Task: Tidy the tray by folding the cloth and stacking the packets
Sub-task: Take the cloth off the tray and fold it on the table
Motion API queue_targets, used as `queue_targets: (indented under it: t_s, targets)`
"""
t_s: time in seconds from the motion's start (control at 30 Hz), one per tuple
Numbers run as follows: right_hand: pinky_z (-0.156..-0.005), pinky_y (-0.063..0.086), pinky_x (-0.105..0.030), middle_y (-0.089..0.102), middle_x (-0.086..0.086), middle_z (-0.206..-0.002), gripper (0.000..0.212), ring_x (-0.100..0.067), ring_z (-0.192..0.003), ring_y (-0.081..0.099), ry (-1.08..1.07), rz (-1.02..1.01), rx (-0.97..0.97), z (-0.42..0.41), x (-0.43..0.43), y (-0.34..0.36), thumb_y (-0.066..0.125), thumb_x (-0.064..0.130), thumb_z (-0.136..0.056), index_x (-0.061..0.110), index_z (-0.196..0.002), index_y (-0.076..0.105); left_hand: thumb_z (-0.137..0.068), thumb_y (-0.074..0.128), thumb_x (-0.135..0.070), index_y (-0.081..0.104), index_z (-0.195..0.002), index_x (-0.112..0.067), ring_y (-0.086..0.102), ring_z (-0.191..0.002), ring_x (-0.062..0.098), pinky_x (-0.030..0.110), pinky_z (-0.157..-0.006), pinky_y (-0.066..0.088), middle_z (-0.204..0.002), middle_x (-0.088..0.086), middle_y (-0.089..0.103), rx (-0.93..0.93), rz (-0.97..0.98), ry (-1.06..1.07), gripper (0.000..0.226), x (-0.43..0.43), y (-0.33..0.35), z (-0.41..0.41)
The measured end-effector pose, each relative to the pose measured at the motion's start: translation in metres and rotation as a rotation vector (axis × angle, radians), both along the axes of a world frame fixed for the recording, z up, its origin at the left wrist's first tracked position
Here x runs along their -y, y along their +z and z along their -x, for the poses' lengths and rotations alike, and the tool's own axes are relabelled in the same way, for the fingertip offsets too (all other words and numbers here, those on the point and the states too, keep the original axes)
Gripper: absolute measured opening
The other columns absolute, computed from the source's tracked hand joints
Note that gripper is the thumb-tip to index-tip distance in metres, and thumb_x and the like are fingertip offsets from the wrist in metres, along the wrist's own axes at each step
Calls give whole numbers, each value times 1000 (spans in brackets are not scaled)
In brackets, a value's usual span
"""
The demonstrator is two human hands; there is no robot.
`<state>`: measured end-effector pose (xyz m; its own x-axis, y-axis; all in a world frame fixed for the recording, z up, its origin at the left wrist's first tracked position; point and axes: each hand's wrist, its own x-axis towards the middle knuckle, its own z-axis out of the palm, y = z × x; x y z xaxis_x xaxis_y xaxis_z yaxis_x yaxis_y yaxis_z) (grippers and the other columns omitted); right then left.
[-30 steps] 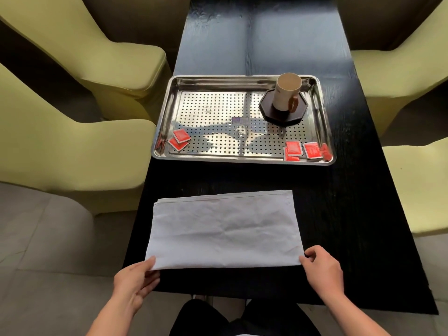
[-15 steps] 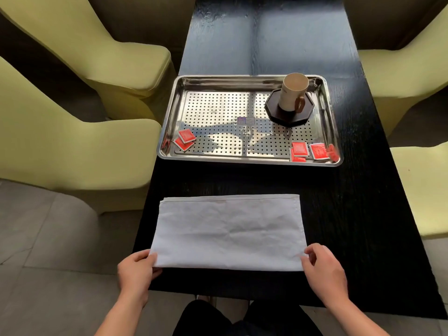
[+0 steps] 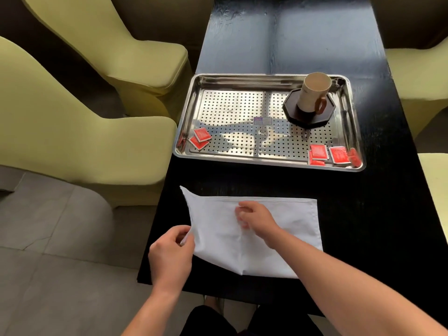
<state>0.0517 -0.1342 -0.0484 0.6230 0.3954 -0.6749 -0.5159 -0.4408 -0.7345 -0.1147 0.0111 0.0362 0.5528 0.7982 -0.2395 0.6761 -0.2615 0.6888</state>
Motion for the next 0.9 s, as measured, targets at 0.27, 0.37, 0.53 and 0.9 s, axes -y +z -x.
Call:
queue_targets:
  t_s: [0.27,0.37,0.53,0.9]
  targets:
    - [-62,64,-34,73,-7,-94,56,-23,-78,74,28,39,31,-28,-47,18,59,60,-90,10,-113,67,-88,72,-27,77,-93,-28,65,-78,0,12,-64,47,-80,-19,70,34,-117,-200,7,22,9,-12]
    - [-54,62,-35,71,-1,-72,71,-17,-59,73,147,97,120,-30,-76,36,59,83,-70,13,-81,67,-86,75,-22,77,-97,-22,65,-79,0,9,-69,48,-87,-14,72,16,-187,-310,12,31,12,-19]
    - [-56,54,-34,60,-1,-63,35,-21,-63,66,428,350,432,-42,-98,50,78,41,-75,12,-69,61,-77,82,-12,76,-90,-19,65,-67,5,13,-59,50,-77,-9,70,42,-247,-470,16,46,19,-27]
    - [-59,43,-35,59,-6,-65,23,-17,-63,55,39,251,293,-62,18,43,73,18,-76,-1,-69,64,-70,86,-8,75,-92,-17,65,-67,8,23,-62,58,-79,-6,69,193,-220,-747,27,100,23,-36]
